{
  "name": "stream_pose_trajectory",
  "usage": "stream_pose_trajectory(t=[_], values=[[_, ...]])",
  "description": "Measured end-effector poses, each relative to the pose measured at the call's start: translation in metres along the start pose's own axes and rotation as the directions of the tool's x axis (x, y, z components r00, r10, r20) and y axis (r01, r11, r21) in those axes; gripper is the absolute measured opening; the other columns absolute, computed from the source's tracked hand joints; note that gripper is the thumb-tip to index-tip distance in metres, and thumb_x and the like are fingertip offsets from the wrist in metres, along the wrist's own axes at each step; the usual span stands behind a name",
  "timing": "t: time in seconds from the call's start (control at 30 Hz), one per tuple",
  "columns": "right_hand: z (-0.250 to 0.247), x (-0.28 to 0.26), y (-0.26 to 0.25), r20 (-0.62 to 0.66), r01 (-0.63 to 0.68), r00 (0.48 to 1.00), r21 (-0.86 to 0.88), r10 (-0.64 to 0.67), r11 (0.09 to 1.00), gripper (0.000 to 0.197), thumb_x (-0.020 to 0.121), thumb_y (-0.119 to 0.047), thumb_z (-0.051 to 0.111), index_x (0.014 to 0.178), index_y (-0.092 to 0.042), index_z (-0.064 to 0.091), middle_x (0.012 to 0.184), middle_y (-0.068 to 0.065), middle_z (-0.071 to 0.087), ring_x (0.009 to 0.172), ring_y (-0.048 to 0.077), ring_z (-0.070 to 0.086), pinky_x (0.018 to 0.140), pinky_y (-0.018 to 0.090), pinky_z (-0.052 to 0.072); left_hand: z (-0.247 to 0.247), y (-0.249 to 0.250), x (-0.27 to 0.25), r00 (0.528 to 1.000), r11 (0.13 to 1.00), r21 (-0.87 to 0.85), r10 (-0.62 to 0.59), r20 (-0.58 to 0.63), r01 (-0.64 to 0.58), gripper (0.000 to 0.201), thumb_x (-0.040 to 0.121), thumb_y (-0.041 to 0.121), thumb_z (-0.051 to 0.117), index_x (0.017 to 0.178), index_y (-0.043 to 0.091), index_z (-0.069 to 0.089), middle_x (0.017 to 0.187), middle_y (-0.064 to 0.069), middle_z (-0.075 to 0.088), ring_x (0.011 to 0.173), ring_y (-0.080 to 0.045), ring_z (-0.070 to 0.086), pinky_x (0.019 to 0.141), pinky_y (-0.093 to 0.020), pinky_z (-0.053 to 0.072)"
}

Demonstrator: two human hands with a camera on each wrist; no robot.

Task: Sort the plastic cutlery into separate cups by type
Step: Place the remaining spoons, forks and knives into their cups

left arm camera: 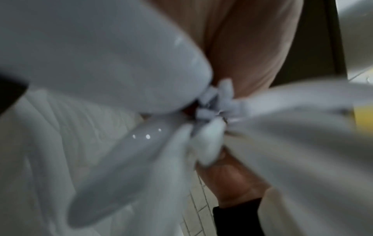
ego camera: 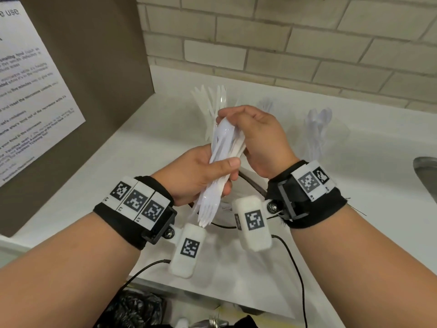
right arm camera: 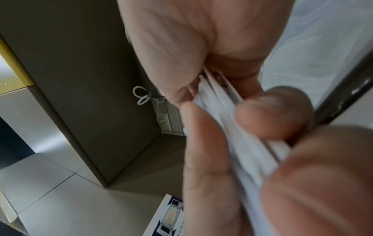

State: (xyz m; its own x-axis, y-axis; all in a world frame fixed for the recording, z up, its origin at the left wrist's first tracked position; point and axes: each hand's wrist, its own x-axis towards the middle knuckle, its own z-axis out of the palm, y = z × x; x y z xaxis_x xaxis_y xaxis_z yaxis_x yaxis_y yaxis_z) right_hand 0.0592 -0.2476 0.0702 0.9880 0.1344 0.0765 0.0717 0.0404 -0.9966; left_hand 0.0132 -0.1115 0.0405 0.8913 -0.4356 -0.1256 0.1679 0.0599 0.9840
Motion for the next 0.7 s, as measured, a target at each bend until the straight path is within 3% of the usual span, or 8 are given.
stream_pose_trajectory(t=[0.1, 0.17, 0.23, 0.3, 0.37, 0.43, 0.6, 0.7], values=[[-0.003, 0.002, 0.0, 0.009, -0.003, 1.0, 0.005, 0.003, 1.0, 0.023, 0.098, -0.019, 0.048, 0.109, -0.017, 0.068, 0.115, 0.004, 0.068, 0.099, 0.015, 0.063, 0.085, 0.029, 0.051, 0.003, 0.001, 0.001, 0.997, 1.0, -0.019, 0.023, -0.069, -0.025, 0.006, 0.095, 0.009, 0.055, 0.093, 0.005, 0.051, 0.066, -0.003, 0.057, 0.05, -0.016, 0.051, 0.049, -0.026, 0.046], [-0.007, 0.004, 0.001, -0.081, -0.042, 0.996, 0.071, 0.048, 0.997, 0.028, 0.101, -0.032, 0.043, 0.118, -0.017, 0.059, 0.118, 0.006, 0.063, 0.102, 0.021, 0.063, 0.085, 0.032, 0.053, 0.002, 0.003, 0.003, 0.985, 0.991, -0.128, 0.02, -0.174, -0.043, 0.011, 0.095, 0.011, 0.053, 0.104, 0.005, 0.051, 0.068, -0.003, 0.058, 0.051, -0.016, 0.053, 0.05, -0.026, 0.048], [-0.01, 0.003, 0.004, -0.133, -0.121, 0.983, 0.042, 0.125, 0.992, 0.042, 0.098, -0.043, 0.045, 0.113, -0.007, 0.057, 0.105, 0.01, 0.062, 0.089, 0.025, 0.063, 0.073, 0.034, 0.054, -0.002, 0.005, 0.006, 0.955, 0.976, -0.203, 0.01, -0.296, -0.074, 0.013, 0.096, 0.016, 0.054, 0.104, 0.006, 0.055, 0.069, -0.003, 0.062, 0.053, -0.015, 0.057, 0.053, -0.027, 0.051], [-0.009, -0.001, 0.011, -0.044, -0.194, 0.98, -0.067, 0.192, 0.979, 0.051, 0.091, -0.051, 0.053, 0.103, -0.003, 0.062, 0.093, 0.011, 0.065, 0.077, 0.025, 0.063, 0.065, 0.036, 0.054, -0.005, 0.005, 0.006, 0.938, 0.977, -0.197, 0.008, -0.346, -0.081, 0.014, 0.096, 0.02, 0.054, 0.103, 0.009, 0.059, 0.07, -0.003, 0.066, 0.055, -0.014, 0.062, 0.055, -0.027, 0.053], [-0.002, -0.008, 0.016, 0.045, -0.222, 0.973, -0.105, 0.227, 0.969, 0.05, 0.087, -0.049, 0.062, 0.096, 0.0, 0.065, 0.075, 0.009, 0.067, 0.062, 0.022, 0.064, 0.059, 0.035, 0.054, -0.004, 0.004, 0.006, 0.957, 0.982, -0.181, -0.002, -0.291, -0.053, 0.017, 0.096, 0.021, 0.054, 0.105, 0.008, 0.061, 0.075, -0.004, 0.067, 0.058, -0.015, 0.063, 0.055, -0.028, 0.053], [0.004, -0.011, 0.018, 0.051, -0.224, 0.973, -0.053, 0.227, 0.973, 0.04, 0.089, -0.035, 0.065, 0.098, 0.004, 0.063, 0.055, 0.004, 0.059, 0.045, 0.017, 0.056, 0.05, 0.03, 0.049, -0.002, 0.002, 0.005, 0.973, 0.984, -0.174, -0.018, -0.23, -0.023, 0.02, 0.097, 0.022, 0.052, 0.108, 0.007, 0.061, 0.078, -0.006, 0.068, 0.061, -0.017, 0.065, 0.057, -0.028, 0.053], [0.007, -0.009, 0.01, -0.083, -0.203, 0.976, 0.01, 0.203, 0.979, 0.022, 0.097, -0.024, 0.052, 0.086, -0.006, 0.06, 0.068, 0.005, 0.06, 0.046, 0.014, 0.054, 0.045, 0.023, 0.045, -0.002, -0.001, 0.003, 0.972, 0.959, -0.282, -0.056, -0.229, -0.011, 0.029, 0.098, 0.018, 0.05, 0.12, 0.002, 0.059, 0.097, -0.018, 0.073, 0.077, -0.025, 0.072, 0.066, -0.032, 0.058], [0.005, -0.005, 0.005, -0.171, -0.173, 0.968, 0.082, 0.185, 0.981, 0.021, 0.101, -0.025, 0.043, 0.09, -0.01, 0.053, 0.07, 0.007, 0.065, 0.057, 0.019, 0.06, 0.055, 0.03, 0.052, -0.003, -0.001, 0.003, 0.967, 0.943, -0.333, -0.082, -0.241, -0.003, 0.03, 0.097, 0.015, 0.051, 0.122, -0.001, 0.055, 0.104, -0.023, 0.071, 0.088, -0.034, 0.071, 0.074, -0.039, 0.06]])
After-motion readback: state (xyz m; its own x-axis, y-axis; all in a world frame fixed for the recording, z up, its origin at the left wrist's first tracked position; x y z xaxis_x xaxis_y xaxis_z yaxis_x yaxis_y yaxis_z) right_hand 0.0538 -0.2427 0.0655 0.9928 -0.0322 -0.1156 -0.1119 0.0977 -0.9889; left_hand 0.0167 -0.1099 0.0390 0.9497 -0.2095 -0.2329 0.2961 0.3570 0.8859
